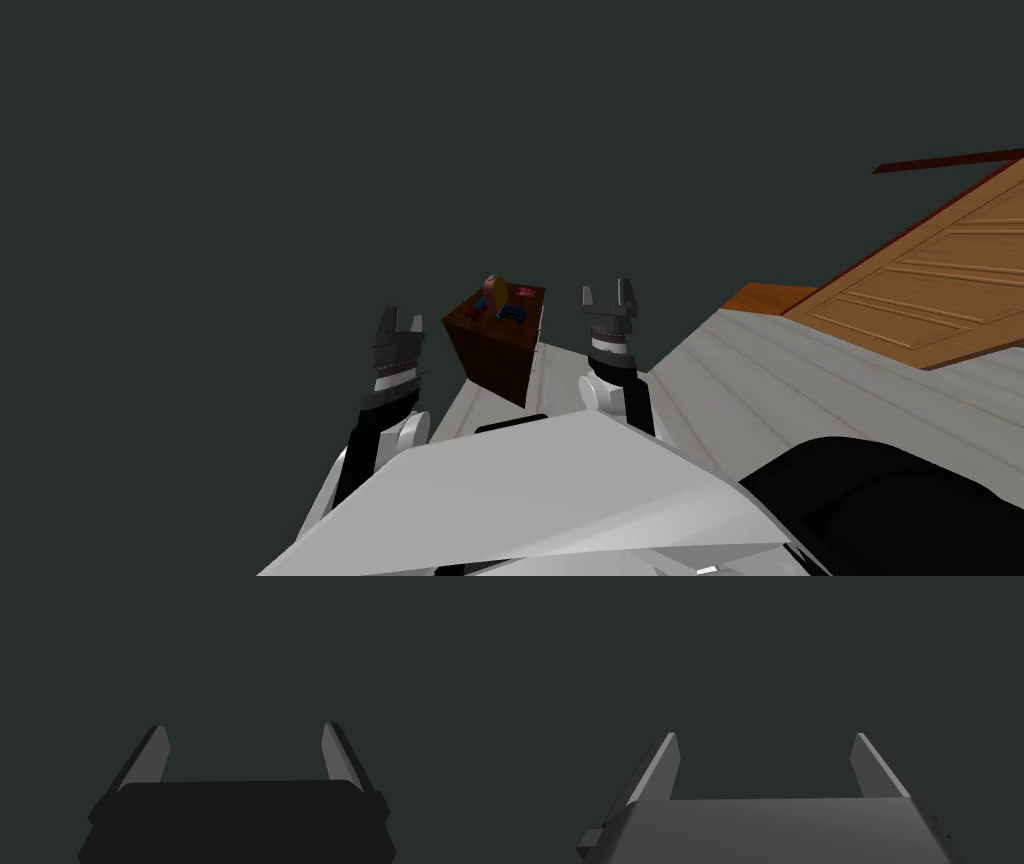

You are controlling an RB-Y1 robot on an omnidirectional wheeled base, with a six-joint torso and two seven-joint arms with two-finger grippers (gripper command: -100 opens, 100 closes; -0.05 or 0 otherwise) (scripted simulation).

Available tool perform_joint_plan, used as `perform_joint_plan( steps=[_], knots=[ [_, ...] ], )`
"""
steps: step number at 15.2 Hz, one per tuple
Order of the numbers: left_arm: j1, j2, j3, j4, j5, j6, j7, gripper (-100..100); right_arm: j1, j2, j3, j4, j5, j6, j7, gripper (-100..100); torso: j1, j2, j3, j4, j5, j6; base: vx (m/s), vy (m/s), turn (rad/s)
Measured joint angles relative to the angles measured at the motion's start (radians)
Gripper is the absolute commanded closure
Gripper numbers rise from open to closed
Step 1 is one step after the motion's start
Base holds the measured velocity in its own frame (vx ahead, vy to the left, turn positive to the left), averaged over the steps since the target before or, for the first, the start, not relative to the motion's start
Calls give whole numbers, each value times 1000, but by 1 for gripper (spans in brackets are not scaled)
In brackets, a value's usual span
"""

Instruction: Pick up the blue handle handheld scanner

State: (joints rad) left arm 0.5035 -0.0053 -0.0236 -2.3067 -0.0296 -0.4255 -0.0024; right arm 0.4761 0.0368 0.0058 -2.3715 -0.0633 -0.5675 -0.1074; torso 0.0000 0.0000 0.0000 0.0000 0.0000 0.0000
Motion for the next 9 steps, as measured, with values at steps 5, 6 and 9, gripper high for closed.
perform_joint_plan(
  steps=[5,6,9],
  knots=[
    [-50,82,1,40,4,52,-9,-100,0,0,0,0,0,0,0,0,-4,0,0,0,-1,0,-9,-54,-27],
    [-65,100,0,57,6,66,-12,-100,0,0,0,0,0,0,0,0,-5,0,0,0,-1,0,-3,-81,-27],
    [-107,134,0,90,10,115,-20,-100,0,0,0,0,0,0,0,0,-5,0,0,0,-1,0,-12,-69,-26]
  ],
)
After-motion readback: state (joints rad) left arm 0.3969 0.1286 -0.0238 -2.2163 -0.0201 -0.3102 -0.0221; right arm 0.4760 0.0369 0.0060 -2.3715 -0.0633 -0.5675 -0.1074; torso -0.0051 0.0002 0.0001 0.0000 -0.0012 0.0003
